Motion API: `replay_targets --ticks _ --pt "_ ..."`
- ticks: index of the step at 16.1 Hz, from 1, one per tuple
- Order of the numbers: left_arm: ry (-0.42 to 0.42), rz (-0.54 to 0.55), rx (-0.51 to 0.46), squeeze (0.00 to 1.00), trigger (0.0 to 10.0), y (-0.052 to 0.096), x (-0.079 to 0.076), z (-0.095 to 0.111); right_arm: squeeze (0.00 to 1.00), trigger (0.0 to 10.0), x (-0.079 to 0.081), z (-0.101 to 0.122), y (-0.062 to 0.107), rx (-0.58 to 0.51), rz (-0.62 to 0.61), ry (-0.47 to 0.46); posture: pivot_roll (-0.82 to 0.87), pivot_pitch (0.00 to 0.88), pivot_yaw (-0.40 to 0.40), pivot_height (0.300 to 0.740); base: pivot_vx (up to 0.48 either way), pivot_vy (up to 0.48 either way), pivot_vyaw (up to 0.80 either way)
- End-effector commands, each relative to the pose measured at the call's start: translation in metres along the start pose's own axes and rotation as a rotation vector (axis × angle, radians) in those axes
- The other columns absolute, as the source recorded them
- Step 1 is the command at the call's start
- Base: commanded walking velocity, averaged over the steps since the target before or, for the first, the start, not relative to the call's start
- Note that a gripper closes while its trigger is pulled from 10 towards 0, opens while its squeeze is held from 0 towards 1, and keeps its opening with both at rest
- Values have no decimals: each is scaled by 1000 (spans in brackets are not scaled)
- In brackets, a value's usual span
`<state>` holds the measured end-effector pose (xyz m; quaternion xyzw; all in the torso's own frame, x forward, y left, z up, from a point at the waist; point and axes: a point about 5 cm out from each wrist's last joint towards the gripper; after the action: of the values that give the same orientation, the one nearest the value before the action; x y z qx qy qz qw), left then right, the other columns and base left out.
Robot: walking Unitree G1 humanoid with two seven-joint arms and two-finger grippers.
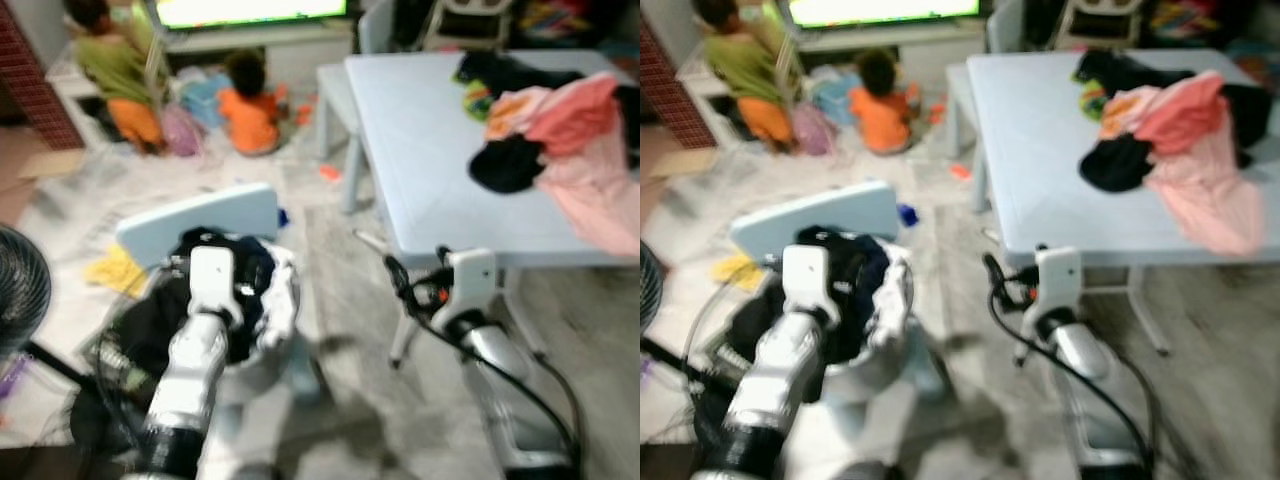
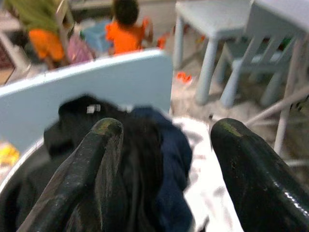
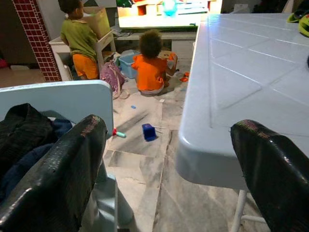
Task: Hang hanger
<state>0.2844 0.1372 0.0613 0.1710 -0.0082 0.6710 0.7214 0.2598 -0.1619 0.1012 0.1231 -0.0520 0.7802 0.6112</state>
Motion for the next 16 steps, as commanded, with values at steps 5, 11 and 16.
replay_targets --ticks 5,11,16 --pt "-32 109 281 0 10000 11 25 -37 0 10000 -1 -4 2 24 7 9 -33 0 -6 740 0 0 0" --pt "-111 -9 326 0 10000 17 13 -46 0 10000 5 -4 -2 33 45 29 -9 0 -26 740 0 0 799" --pt "-175 -175 298 0 10000 17 1 -44 0 10000 -2 -2 0 14 -11 35 -17 0 -35 740 0 0 158"
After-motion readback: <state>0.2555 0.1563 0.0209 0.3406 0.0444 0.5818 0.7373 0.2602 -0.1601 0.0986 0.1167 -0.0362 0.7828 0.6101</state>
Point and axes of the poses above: a point about 5 cm out from each wrist's last joint towards the gripper, its own y axis pointing back from the gripper into the wrist, its own z axis along the axis of the wrist's last joint, x = y × z, and after that the axes turned 14 degrees about -y, right-handed
